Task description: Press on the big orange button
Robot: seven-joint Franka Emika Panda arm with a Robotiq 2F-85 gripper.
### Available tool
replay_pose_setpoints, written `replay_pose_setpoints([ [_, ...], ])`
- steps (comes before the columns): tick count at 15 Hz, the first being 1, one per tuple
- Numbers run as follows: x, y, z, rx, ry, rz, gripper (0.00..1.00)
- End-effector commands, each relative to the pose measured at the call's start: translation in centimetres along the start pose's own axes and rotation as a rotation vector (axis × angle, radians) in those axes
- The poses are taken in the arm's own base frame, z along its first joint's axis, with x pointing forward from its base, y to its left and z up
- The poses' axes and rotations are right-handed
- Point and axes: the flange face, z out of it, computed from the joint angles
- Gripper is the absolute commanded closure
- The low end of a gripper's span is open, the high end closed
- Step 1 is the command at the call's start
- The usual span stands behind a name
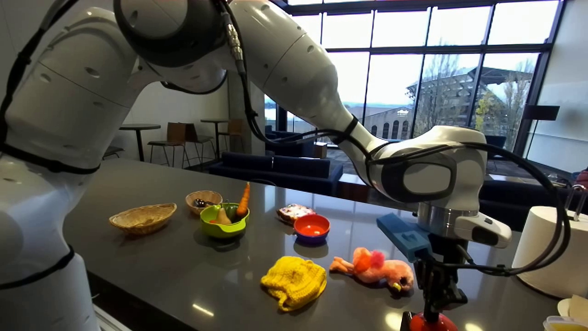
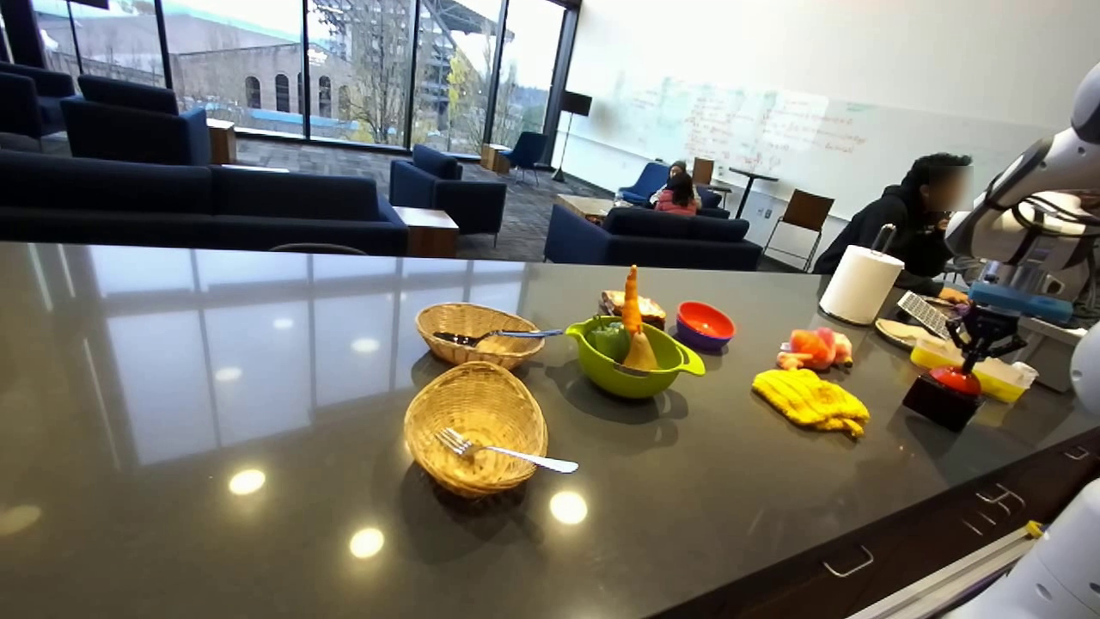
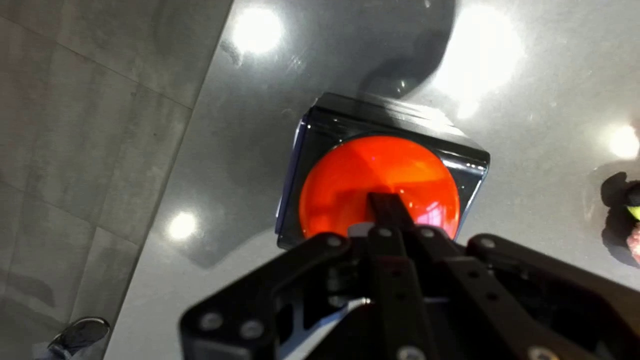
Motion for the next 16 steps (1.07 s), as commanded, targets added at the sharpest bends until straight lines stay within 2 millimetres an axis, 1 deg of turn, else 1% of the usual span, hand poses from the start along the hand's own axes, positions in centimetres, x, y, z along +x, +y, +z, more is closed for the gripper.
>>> replay_pose_setpoints([
  [1, 0.7, -0.8, 0.0, 0.031, 0.002, 0.008, 1.00],
  [6, 0.2, -1.6, -5.2, 0.060, 0.071, -0.033, 1.00],
  [9, -0.4, -1.5, -8.4, 0.085, 0.104, -0.047, 1.00],
  [11, -1.1, -2.2, -10.3, 0.104, 0.117, -0.079, 1.00],
  [14, -2.5, -4.3, -12.0, 0.127, 0.119, -0.157, 1.00],
  [16, -3.8, -6.5, -12.9, 0.142, 0.117, -0.239, 1.00],
])
